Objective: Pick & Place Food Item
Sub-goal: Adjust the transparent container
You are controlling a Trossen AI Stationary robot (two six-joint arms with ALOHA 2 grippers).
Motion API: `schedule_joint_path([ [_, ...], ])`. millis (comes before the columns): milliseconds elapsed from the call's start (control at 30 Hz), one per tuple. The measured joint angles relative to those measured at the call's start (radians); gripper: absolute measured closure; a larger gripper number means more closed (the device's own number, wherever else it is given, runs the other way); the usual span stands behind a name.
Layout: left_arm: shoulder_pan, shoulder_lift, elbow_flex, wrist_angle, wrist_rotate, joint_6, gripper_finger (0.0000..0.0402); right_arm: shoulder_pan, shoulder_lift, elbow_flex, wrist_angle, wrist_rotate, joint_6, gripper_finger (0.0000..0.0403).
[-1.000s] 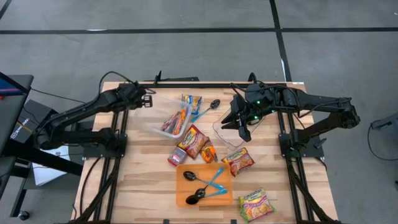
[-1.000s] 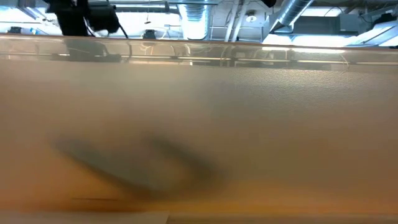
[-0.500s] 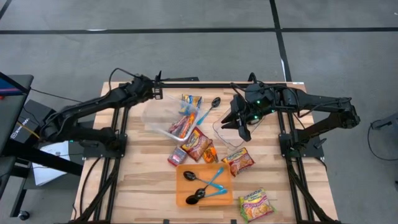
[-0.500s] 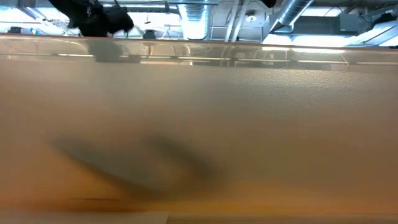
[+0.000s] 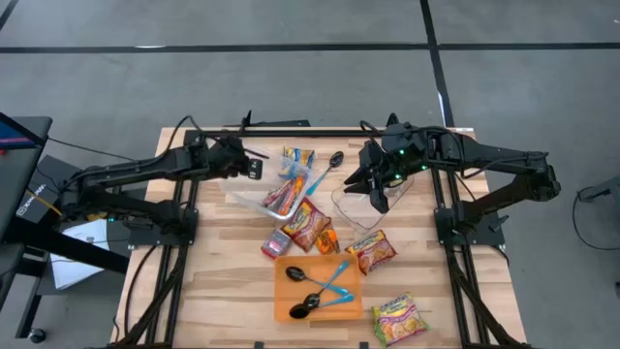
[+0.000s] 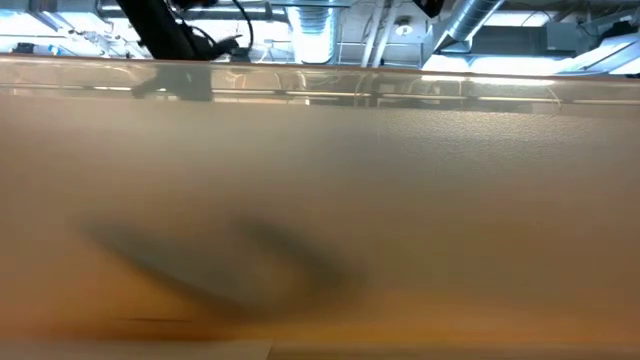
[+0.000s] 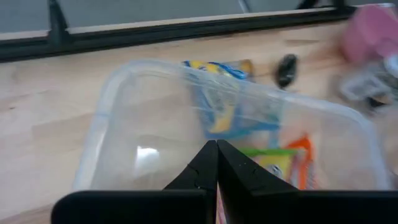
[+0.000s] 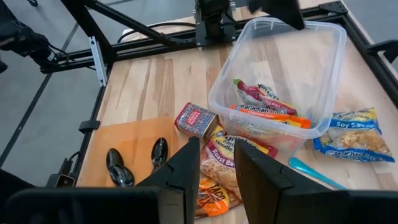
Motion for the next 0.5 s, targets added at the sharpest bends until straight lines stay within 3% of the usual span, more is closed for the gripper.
schedule_joint_path([
  [133,0.053,0.099,0.000,0.017,-0.008,0.004,0.0401,-0.006,0.000,0.000,0.001,0.000,-0.015,0.0310],
  [300,0.085,0.188,0.034,0.010,-0.099,0.044,0.0401,-0.006,0.000,0.000,-0.002,-0.001,0.005,0.0310],
  [500,0.122,0.281,0.068,0.020,-0.103,0.115,0.0401,0.003,0.000,0.000,-0.003,-0.001,0.015,0.0310],
])
